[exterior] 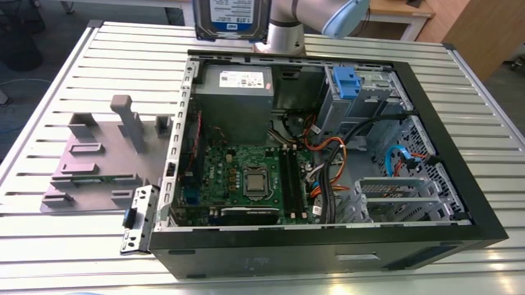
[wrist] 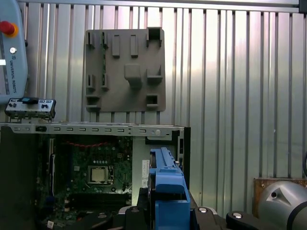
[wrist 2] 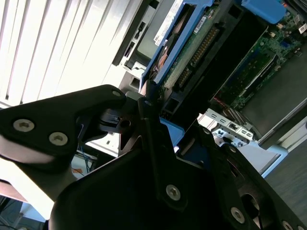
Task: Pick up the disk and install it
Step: 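Pick up the disk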
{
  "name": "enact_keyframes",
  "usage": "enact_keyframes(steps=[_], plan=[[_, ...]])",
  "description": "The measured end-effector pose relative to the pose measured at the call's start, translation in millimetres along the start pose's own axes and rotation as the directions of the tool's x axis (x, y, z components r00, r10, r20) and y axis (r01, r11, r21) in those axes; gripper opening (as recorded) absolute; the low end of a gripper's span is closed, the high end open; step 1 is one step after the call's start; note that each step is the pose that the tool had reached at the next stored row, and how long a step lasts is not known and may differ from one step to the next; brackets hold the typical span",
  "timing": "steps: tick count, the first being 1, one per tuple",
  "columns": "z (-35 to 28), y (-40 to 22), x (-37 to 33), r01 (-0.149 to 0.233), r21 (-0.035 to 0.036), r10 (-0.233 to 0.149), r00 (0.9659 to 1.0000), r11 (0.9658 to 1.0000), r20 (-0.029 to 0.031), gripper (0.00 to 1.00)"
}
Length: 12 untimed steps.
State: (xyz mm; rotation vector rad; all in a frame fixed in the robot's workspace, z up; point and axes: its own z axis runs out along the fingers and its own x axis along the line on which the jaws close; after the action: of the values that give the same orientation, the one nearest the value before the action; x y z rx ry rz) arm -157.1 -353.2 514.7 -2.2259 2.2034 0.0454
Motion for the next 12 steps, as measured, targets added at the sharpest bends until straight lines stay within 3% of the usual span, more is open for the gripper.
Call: enact_keyframes(steps=[12], plan=[[2.1, -5.3, 0.1, 0.0, -0.0001, 0.0, 1.0, 1.0, -0.0001, 0.36]])
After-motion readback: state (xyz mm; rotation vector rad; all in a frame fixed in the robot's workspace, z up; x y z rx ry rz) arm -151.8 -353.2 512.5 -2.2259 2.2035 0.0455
